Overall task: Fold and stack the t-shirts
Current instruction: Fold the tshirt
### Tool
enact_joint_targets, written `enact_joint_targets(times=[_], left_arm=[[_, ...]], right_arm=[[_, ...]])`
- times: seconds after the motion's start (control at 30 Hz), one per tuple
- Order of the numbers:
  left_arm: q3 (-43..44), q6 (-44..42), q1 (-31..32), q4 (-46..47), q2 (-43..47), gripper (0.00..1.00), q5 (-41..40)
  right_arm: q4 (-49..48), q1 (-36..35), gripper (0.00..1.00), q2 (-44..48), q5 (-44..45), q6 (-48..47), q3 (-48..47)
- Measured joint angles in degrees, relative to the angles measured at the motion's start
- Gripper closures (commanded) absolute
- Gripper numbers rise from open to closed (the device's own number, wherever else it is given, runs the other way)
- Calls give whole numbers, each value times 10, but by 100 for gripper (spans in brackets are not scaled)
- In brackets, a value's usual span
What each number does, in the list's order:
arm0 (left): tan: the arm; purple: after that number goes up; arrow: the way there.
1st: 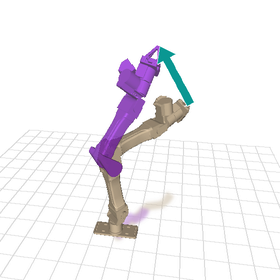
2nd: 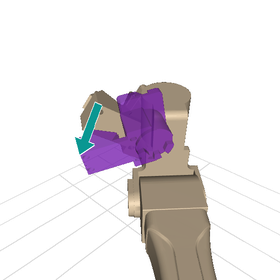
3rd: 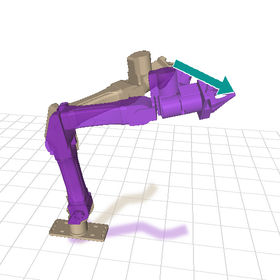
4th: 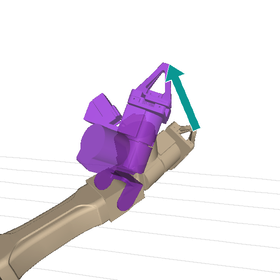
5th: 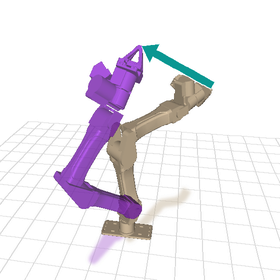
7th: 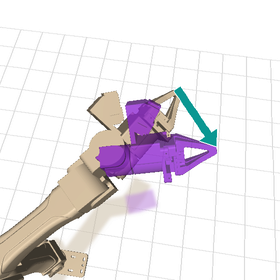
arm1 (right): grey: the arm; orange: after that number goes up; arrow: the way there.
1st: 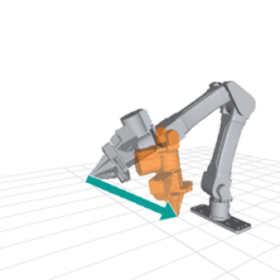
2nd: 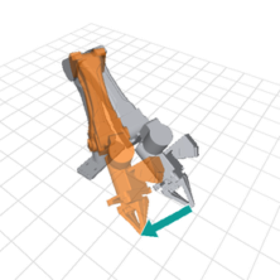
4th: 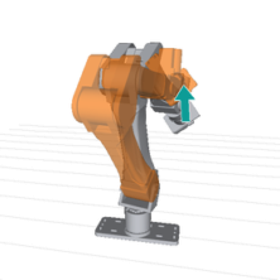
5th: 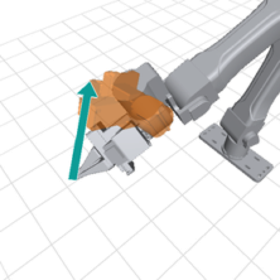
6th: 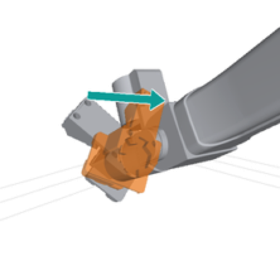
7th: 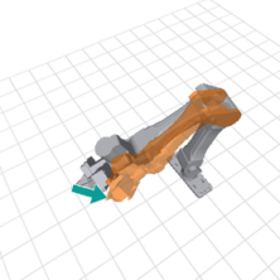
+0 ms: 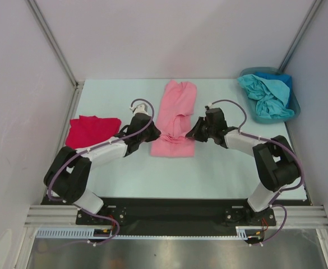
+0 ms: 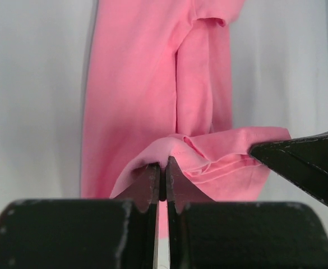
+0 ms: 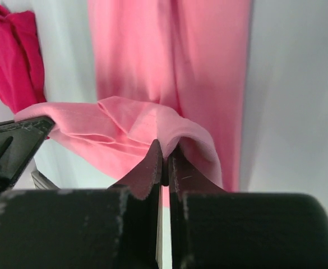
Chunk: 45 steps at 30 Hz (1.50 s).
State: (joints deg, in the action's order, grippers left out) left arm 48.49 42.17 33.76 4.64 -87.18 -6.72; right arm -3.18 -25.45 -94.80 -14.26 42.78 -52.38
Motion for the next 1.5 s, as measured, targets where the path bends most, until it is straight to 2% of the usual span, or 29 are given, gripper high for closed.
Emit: enact_joint_targets(times=[0.2, 0.57, 0.6, 0.7, 0.73, 0.77, 0.8, 0.83, 0.9, 0.93, 1.03, 1.17, 1.33, 1.5], left_arm=[[8, -8, -37, 7, -23, 99, 15], [71, -15, -73, 19, -106, 97, 40], [79, -17, -74, 20, -116, 95, 42], [96, -21, -77, 20, -136, 78, 46], [100, -23, -78, 20, -141, 68, 47], [103, -26, -79, 20, -143, 64, 48], [105, -27, -81, 20, -146, 61, 50], [107, -28, -82, 20, -148, 57, 50], [111, -28, -84, 19, -150, 54, 51], [112, -29, -85, 19, -150, 52, 51], [116, -31, -85, 18, -150, 50, 51], [120, -33, -85, 14, -147, 50, 50], [120, -42, -86, -5, -111, 49, 47], [90, -42, -85, -5, -22, 50, 44]], right_arm=[[-9, 35, 100, -26, -16, 0, -8], [-33, 73, 100, -96, -45, 2, -87], [-35, 73, 100, -104, -47, 2, -94], [-47, 74, 100, -124, -50, 3, -102], [-49, 74, 97, -130, -52, 3, -102], [-52, 73, 86, -134, -53, 3, -102], [-53, 73, 66, -139, -55, 5, -102], [-55, 73, 58, -144, -56, 9, -102], [-57, 73, 39, -147, -58, 9, -101], [-57, 73, 36, -148, -57, 11, -101], [-64, 71, 32, -147, -57, 7, -101], [-63, 65, 33, -127, -43, 2, -97], [-57, 56, 34, -43, -27, -9, -92], [-61, 46, 34, 73, -13, -14, -40]])
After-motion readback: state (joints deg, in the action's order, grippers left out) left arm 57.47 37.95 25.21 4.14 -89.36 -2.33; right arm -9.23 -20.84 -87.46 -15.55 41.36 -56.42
